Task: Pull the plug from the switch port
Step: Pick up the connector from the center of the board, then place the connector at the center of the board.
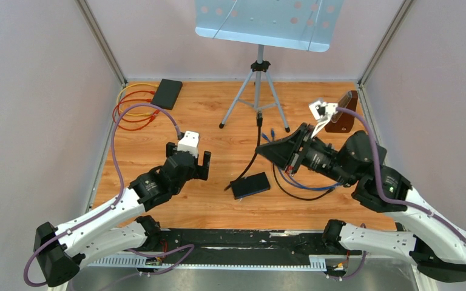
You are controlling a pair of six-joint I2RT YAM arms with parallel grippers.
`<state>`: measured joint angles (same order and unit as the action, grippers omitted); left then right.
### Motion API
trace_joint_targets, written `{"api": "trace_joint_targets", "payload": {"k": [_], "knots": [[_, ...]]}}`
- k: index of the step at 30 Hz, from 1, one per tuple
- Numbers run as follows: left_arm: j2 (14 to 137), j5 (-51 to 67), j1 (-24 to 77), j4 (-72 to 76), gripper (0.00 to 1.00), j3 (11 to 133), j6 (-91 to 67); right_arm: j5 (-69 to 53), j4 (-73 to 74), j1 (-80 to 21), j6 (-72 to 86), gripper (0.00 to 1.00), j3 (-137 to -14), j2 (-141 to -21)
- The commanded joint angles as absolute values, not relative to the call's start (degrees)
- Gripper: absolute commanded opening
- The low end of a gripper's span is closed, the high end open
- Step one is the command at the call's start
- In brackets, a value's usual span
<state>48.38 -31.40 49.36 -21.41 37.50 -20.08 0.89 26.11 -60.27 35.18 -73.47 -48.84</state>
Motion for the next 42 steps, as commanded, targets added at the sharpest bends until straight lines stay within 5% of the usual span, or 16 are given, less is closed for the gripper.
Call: {"api": "trace_joint_targets", "payload": {"k": [1, 7, 16, 22, 36, 40, 42], "knots": [[48.5, -32.2, 49.1, -21.0, 1.0, 38.2, -21.5, 23.1, 40.7, -59.6, 27.3, 0.0, -81.0, -52.3], [51.1, -25.6, 47.3, -18.0, 1.0, 38.2, -20.7, 32.6, 54.1, -51.0, 24.2, 0.0, -85.0, -54.1], [56.4, -22.6, 46.8, -16.6, 1.0, 40.9, -21.2, -12.5, 49.1, -17.2, 14.7, 0.0, -72.4, -63.1], [57.9, -19.9, 46.8, -15.9, 1.0, 41.8, -20.7, -24.3, 39.4, -12.9, 15.7, 0.0, -67.0, -75.8], [60.7, -7.5, 46.8, -10.2, 1.0, 38.4, -23.3, -30.6, 33.0, -8.9, 21.5, 0.03, -69.6, -91.0], [64.0, -0.7, 46.8, -7.9, 1.0, 38.2, -21.1, -27.9, 31.1, -8.3, 22.1, 0.11, -68.3, -90.7], [66.4, 1.4, 46.8, -7.8, 1.0, 38.6, -21.0, -25.7, 31.1, -8.2, 22.7, 0.24, -67.6, -89.9]]}}
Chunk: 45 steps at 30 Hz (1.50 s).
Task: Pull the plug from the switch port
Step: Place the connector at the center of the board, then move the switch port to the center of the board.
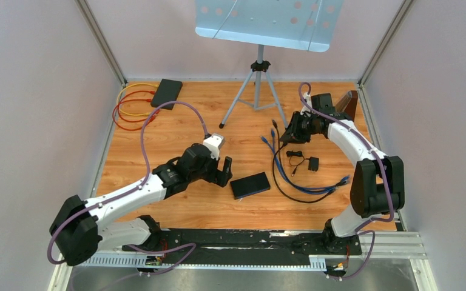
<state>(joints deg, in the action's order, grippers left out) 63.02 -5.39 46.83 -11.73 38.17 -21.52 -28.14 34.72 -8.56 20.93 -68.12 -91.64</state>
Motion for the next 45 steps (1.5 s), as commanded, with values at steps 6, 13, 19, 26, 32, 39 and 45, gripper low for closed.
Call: {"api": "trace_joint_targets", "payload": {"k": [6, 13, 19, 26, 32, 39, 45], "knots": [[71.0, 1.2, 46.8, -9.3, 1.0, 39.3, -24.8, -29.3, 31.6, -8.5, 24.8, 0.5, -61.6, -79.0], [73.8, 5.8, 46.8, -4.5, 0.96, 37.4, -31.7, -30.8, 31.0, -8.5, 29.1, 0.53, -50.6, -62.5], [79.8, 8.0, 47.1, -3.7, 0.79, 39.0, -38.8, -33.2, 31.0, -8.4, 31.4, 0.53, -43.3, -55.0], [82.8, 4.9, 49.7, -4.5, 0.75, 40.5, -43.3, -34.7, 30.6, -8.5, 32.9, 0.53, -37.6, -51.4], [89.2, 6.0, 50.0, -2.4, 0.73, 45.2, -43.0, -35.6, 30.1, -8.4, 33.6, 0.53, -33.5, -49.4], [97.7, 7.7, 50.6, -0.4, 0.72, 52.3, -41.6, -34.0, 30.7, -8.4, 35.4, 0.53, -30.6, -46.2], [101.8, 9.1, 52.2, -0.6, 0.72, 57.0, -41.5, -32.9, 31.6, -8.5, 35.4, 0.53, -29.6, -44.7]]}}
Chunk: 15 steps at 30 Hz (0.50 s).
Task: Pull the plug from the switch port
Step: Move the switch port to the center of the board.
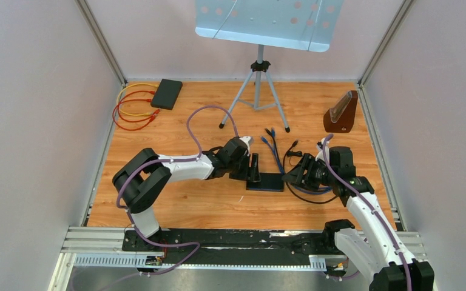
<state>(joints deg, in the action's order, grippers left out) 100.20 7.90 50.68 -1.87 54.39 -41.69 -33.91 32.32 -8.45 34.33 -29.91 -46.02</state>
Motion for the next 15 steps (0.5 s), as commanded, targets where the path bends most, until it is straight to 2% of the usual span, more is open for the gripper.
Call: {"api": "trace_joint_targets", "payload": {"k": [1, 8, 15], "knots": [[101.9, 9.3, 52.8, -0.4, 0.72, 57.2, -41.9, -32.8, 31.6, -8.5, 35.5, 0.53, -29.6, -44.5], [100.5, 7.6, 55.3, 0.5, 0.71, 55.0, -45.6, -32.0, 31.8, -8.5, 36.3, 0.54, -29.8, -44.1], [95.4, 2.2, 55.3, 0.9, 0.8, 52.0, -44.0, -33.2, 31.7, -8.5, 36.4, 0.55, -30.0, -43.9]]}}
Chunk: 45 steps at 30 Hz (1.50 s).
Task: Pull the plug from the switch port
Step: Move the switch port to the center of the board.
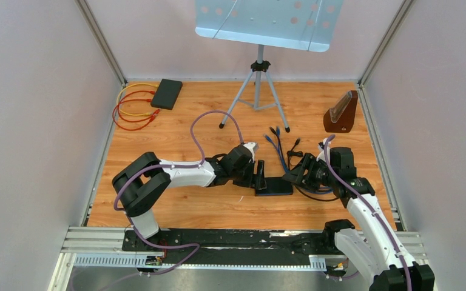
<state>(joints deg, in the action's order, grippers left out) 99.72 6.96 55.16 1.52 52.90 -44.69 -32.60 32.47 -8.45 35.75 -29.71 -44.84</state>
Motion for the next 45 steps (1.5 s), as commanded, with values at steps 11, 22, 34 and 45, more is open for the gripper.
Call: {"api": "trace_joint_targets", "payload": {"k": [11, 22, 34, 45], "knots": [[77.4, -17.7, 49.7, -20.4, 1.0, 54.9, -32.8, -37.3, 31.2, -8.6, 37.8, 0.68, -29.3, -41.2], [69.6, -12.9, 16.1, -27.3, 1.0, 55.8, -27.6, -41.8, 30.8, -8.5, 36.8, 0.76, -29.9, -42.5], [99.9, -11.3, 1.7, -31.6, 1.0, 84.8, -16.2, -42.8, 30.8, -8.6, 37.4, 0.77, -31.1, -43.7], [118.2, -1.3, -8.5, -37.0, 1.0, 98.1, -22.1, -42.7, 30.6, -8.7, 36.7, 0.78, -28.4, -45.2]]}}
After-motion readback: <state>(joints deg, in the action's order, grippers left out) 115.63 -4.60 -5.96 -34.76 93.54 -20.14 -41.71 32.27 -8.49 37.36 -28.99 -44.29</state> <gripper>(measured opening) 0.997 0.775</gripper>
